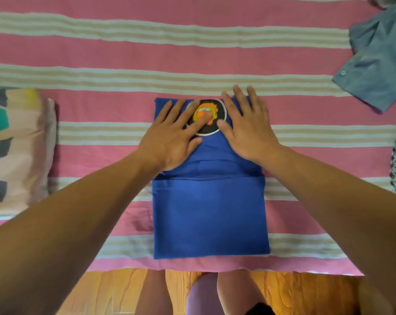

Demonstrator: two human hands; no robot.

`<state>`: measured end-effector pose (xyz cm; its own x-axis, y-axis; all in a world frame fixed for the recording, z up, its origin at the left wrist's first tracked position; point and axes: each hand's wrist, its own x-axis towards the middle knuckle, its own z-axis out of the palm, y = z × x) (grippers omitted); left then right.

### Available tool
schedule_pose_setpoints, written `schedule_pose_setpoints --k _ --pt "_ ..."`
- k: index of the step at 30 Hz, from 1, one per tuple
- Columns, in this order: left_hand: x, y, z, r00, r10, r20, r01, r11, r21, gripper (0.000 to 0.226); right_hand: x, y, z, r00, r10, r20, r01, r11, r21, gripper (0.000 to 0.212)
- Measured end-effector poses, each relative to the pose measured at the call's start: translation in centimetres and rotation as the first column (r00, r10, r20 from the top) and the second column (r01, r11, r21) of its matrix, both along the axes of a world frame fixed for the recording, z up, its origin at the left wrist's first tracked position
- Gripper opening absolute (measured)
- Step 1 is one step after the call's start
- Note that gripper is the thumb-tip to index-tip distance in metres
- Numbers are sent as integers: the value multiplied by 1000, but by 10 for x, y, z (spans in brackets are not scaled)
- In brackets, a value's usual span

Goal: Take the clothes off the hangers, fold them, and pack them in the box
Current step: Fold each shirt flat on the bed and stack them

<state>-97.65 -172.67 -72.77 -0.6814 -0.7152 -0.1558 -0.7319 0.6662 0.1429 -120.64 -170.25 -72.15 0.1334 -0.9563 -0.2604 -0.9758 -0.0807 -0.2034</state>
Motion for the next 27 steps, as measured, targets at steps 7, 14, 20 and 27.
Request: schedule_pose_setpoints --k 7,14,20,27 --pt "11 13 -6 987 13 158 -19 999 34 60 -24 22 1 974 23 -224 30 974 227 77" --pt "49 158 54 283 958 -35 -694 230 682 33 -6 144 54 700 -663 265 591 746 308 44" --pt "48 211 53 174 942 289 -624 -121 772 24 12 225 60 291 -948 130 608 288 740 20" --pt "51 240 102 187 902 388 -628 -194 754 21 18 260 110 90 -996 26 529 70 846 26"
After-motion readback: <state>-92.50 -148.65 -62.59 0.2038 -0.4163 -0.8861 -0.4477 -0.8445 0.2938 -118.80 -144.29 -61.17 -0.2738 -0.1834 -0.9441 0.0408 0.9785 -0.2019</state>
